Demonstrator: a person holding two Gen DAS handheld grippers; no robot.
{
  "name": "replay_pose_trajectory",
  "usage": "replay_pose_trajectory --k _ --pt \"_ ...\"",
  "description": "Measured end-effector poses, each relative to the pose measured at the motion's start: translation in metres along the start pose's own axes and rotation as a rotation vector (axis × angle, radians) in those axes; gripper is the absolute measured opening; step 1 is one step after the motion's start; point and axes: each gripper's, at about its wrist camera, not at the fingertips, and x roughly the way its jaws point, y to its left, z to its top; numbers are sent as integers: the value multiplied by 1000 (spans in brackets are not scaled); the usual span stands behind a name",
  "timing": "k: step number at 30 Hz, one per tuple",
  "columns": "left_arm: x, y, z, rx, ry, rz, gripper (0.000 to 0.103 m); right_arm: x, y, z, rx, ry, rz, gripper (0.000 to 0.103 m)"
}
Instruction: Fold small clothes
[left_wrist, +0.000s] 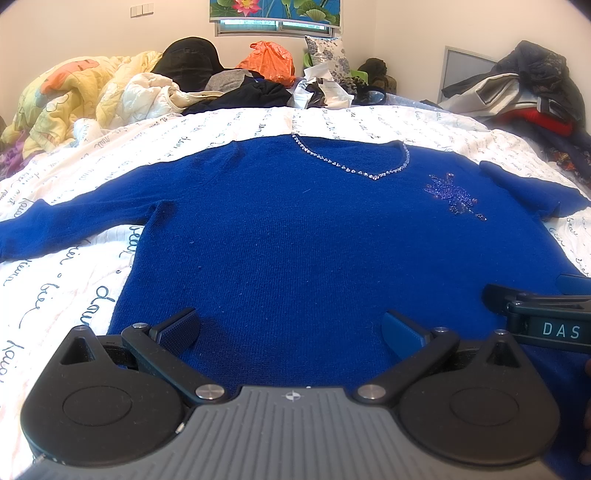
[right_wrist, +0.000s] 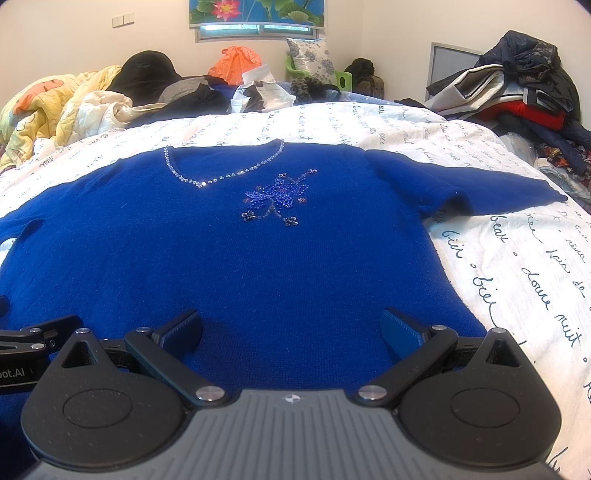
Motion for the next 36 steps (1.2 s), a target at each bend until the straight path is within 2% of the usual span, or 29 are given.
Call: replay_pose_trajectory --k 7,8,9,10,11,12,14,15,17,19,21,22,24,25,27,29,31,32,34,36 --pt "0 1 0 0 0 0 103 -1 1 2 0 14 2 103" --pt "0 0 0 1 0 0 103 -3 -4 7 -8 47 54 103" --pt "0 1 0 1 0 -2 103 -8 -18 18 41 73 149 103" --pt "-1 2 0 0 0 -3 103 -19 -38 31 135 51 253 103" --pt "-1 2 0 -1 -1 -5 103 -33 -69 44 248 -31 338 103" --pt "-1 3 0 -2 -1 -6 103 -41 -94 53 324 -113 363 103" --pt "-1 2 0 0 -1 -4 103 -43 -159 80 472 -235 341 103" --pt "-1 2 0 0 -1 -4 103 -37 -193 91 539 -249 310 103" --pt "-1 2 0 -1 -1 -5 103 -5 -271 107 736 -202 248 103" --pt "-1 1 0 -3 -2 -6 103 31 -338 106 952 -154 222 103" --pt "-1 1 0 -2 -1 -6 103 62 -390 100 1108 -137 193 103" --pt "-1 1 0 -2 -1 -6 103 75 -404 101 1140 -131 165 102" --pt "-1 1 0 -2 -1 -7 103 96 -418 104 1123 -100 91 98" --pt "-1 0 0 -2 -1 -6 103 105 -421 105 1098 -83 58 92" --pt "0 0 0 -1 -1 -6 103 118 -420 110 1047 -92 47 87" --pt "1 -1 0 -1 0 -6 103 126 -417 119 996 -79 41 71" --pt "1 -1 0 -2 0 -6 103 132 -411 122 954 -68 21 48" --pt "1 -1 0 -2 0 -6 103 134 -411 122 947 -74 14 43" --pt "1 -1 0 -2 0 -6 103 139 -418 119 951 -81 -3 18" --pt "1 -1 0 -2 -1 -7 103 133 -426 115 957 -70 -37 3"
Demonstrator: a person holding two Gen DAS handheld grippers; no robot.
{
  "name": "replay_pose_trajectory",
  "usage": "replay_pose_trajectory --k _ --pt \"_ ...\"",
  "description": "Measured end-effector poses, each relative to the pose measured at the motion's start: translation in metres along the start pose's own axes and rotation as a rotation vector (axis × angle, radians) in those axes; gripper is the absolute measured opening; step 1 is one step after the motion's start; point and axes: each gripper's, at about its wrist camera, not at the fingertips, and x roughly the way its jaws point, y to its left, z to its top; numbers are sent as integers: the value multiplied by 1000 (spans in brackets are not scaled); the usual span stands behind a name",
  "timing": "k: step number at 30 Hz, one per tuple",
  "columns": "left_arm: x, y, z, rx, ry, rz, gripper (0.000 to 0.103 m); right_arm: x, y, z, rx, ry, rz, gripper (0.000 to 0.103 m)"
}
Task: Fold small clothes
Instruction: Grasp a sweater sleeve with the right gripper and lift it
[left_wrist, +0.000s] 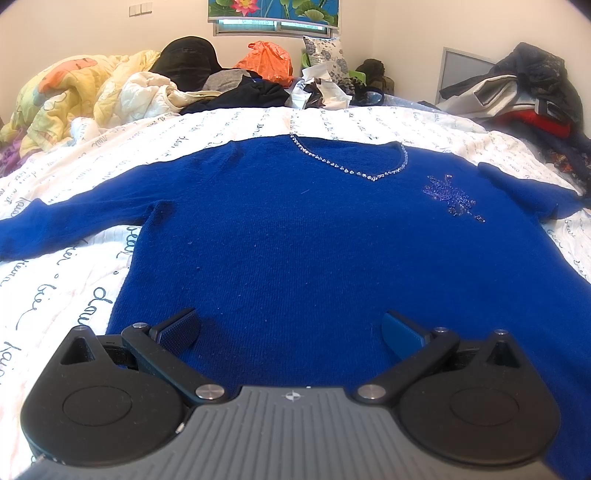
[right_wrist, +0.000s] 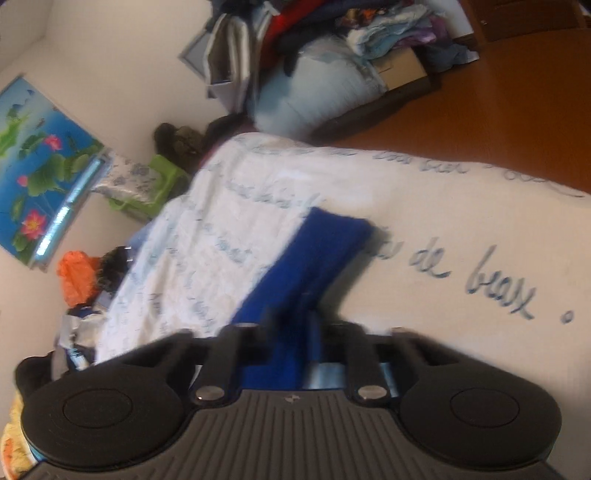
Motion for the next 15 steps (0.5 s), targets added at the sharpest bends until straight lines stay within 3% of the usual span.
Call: replay_pose_trajectory --k 2,6,9,11,12,13,14,15 --pt "0 0 0 -1 0 -1 103 -10 3 -2 16 -39 14 3" --pt "1 -2 1 -9 -3 -6 103 -55 80 -47 -179 -49 233 3" --pt "1 -3 1 -10 -4 -8 103 -84 161 -122 -346 53 495 3" --pt "1 -2 1 -6 -2 -5 103 -95 205 -184 -400 170 637 9" --pt "1 -3 1 0 0 -3 103 -95 221 -217 -419 248 682 38" --pt "1 -2 1 3 1 -4 103 -95 234 -246 -456 328 683 85" --pt "1 -2 2 7 2 -9 103 -95 241 -271 -501 376 650 96" --pt "-1 0 1 10 5 -19 103 -98 239 -291 -521 367 617 95"
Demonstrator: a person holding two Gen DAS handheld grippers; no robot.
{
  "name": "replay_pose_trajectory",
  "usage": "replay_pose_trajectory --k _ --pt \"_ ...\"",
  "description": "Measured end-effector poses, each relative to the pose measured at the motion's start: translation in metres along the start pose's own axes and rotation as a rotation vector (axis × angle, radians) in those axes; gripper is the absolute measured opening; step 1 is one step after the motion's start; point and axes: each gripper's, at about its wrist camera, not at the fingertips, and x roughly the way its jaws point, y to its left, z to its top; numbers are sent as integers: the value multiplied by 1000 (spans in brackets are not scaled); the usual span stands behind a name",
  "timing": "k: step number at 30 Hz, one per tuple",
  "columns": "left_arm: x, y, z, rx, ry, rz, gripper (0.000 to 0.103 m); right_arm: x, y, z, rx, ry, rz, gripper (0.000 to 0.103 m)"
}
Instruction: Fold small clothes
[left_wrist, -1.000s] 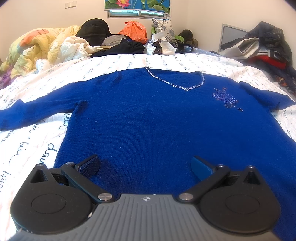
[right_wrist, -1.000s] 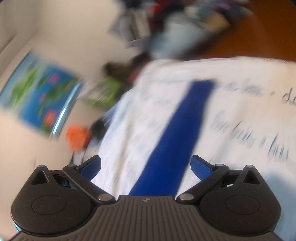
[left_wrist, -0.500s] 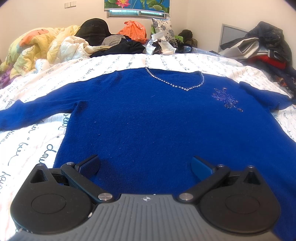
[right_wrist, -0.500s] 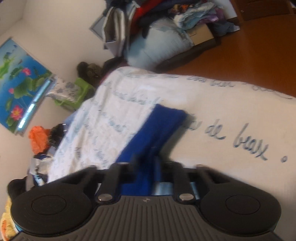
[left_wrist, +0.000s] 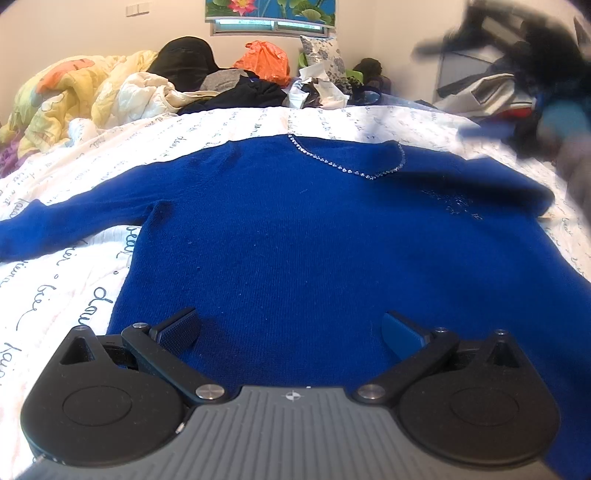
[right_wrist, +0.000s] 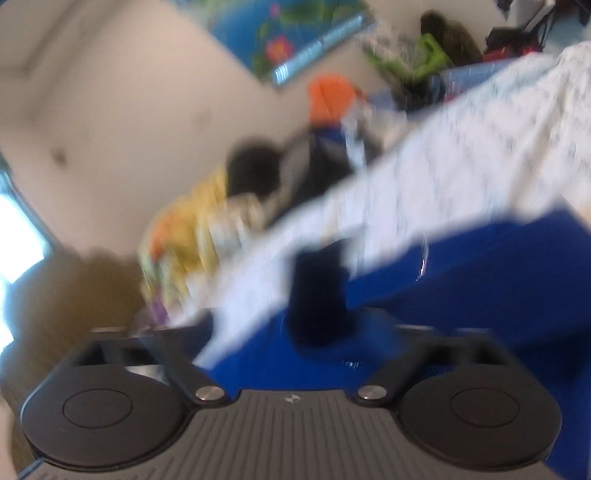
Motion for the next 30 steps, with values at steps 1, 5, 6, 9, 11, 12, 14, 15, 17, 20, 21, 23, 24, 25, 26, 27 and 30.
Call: replay_pose_trajectory --k 1,5,6,9,11,12,14,15,17,20,21,23,24,25,26,27,30 --pt "-2 2 0 5 4 -11 103 -1 2 -16 -2 -15 -19 95" --pt "-11 25 14 -91 6 -127 103 -33 -7 -70 -102 -79 -134 95" --pt "-7 34 24 -168 19 -184 103 -39 -12 -78 -145 -90 -188 95" --pt "23 51 57 -337 57 -254 102 -45 -28 -97 -225 -97 -289 95" --pt "52 54 82 -393 83 -256 93 -43 -37 -93 -157 -80 -287 95" --pt "68 54 94 -411 102 -244 85 -44 -39 -92 -142 -100 -278 95" --pt "97 51 111 -429 158 -210 70 -41 -40 -92 -129 -99 -286 95" --pt "105 48 117 -414 157 -184 68 -39 -40 -93 -131 -100 -285 95" --pt "119 34 129 -321 145 -129 53 -41 -39 -97 -139 -98 -288 95" --pt "128 14 138 -176 142 -44 6 -42 -40 -96 -129 -102 -277 96" --pt "126 12 141 -163 136 -40 6 -43 -41 -97 -123 -105 -273 96" --pt "110 16 149 -142 70 -39 6 -44 -43 -97 -116 -107 -267 96" --pt "100 23 153 -139 26 -38 6 -43 -44 -98 -115 -108 -265 96" --pt "91 29 156 -134 -13 -23 6 -43 -44 -98 -115 -108 -265 96" --pt "86 36 162 -130 -36 -3 6 -43 -44 -98 -115 -107 -264 96" --pt "83 42 165 -125 -51 18 6 -43 -45 -98 -114 -107 -263 96" --pt "93 64 164 -116 -3 75 6 -44 -46 -98 -106 -110 -257 96"
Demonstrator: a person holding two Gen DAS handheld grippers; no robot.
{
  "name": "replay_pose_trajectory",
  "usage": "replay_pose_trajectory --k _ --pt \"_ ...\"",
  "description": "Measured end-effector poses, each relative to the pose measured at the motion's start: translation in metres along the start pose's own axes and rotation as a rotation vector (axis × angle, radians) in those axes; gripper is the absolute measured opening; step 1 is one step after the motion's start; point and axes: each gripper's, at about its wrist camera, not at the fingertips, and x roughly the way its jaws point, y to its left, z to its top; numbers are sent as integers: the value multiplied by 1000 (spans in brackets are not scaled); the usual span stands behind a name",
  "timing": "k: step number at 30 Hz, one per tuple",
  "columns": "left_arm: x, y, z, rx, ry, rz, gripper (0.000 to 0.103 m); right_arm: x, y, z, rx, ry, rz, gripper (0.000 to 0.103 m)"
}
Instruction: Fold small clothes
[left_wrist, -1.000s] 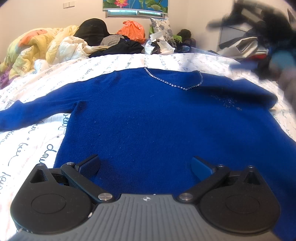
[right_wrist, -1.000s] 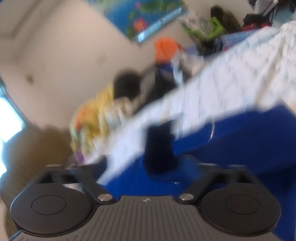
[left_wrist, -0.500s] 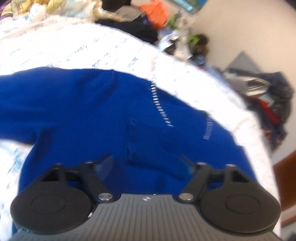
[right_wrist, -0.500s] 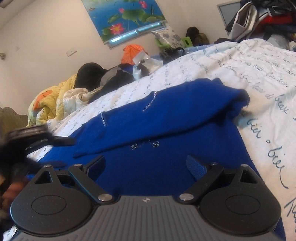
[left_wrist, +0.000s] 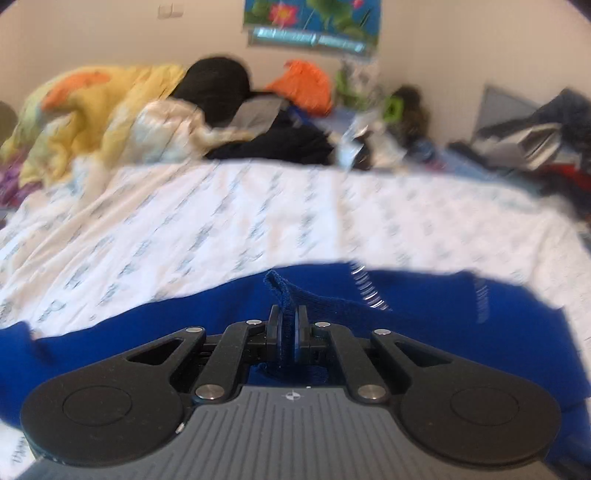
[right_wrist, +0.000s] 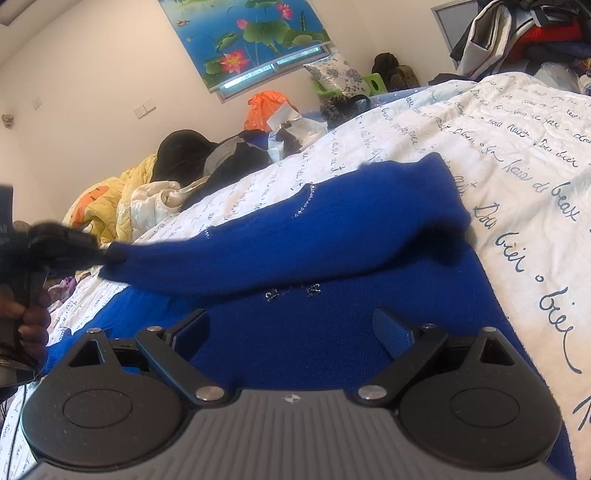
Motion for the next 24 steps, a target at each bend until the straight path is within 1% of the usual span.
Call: replay_pose_trajectory --k 3,5,7,8,9,10,11,12,13,14,15,16,17,18,20,21,22,23,24 --pt "25 6 -15 29 69 30 6 0 0 -1 0 0 0 96" --pt "33 5 -28 42 77 48 6 0 0 -1 1 0 0 96" --pt "36 6 -29 39 80 54 7 0 0 -1 0 1 0 96" --pt "35 7 -28 37 80 63 9 0 0 0 -2 2 -1 96" --pt "26 8 -28 31 76 72 14 -1 0 1 -3 8 -1 96" --pt "14 12 -24 18 58 82 17 -1 0 5 -4 27 -5 96" --pt "-2 15 -21 -6 15 85 17 -3 1 14 10 40 -6 96" --pt "-19 17 -19 -33 -44 71 25 -7 0 27 31 23 7 96" --pt "-33 14 -16 -44 -81 48 39 -11 0 41 39 -20 19 96" --pt "-38 9 -13 -45 -103 7 45 -12 1 56 31 -68 17 97" --pt "-37 2 -12 -38 -100 -38 57 -7 2 72 6 -102 2 103" --pt "-32 -6 -11 -30 -80 -84 62 4 4 85 -30 -113 -27 103" --pt "-21 -15 -12 -23 -48 -121 62 23 5 96 -72 -85 -61 103" --pt "-8 -23 -14 -18 -4 -136 62 46 4 104 -104 -27 -102 103" --pt "19 -29 -20 -26 90 -138 60 91 -2 108 -145 113 -180 103" --pt "27 -28 -24 -21 92 -137 64 108 -7 105 -166 177 -213 103" --pt "27 -29 -27 19 49 -119 76 117 -9 98 -229 187 -249 103" --pt "30 -29 -33 60 31 -116 78 118 -7 88 -333 162 -285 103" --pt "28 -30 -38 108 6 -115 79 115 -9 80 -370 126 -279 103"
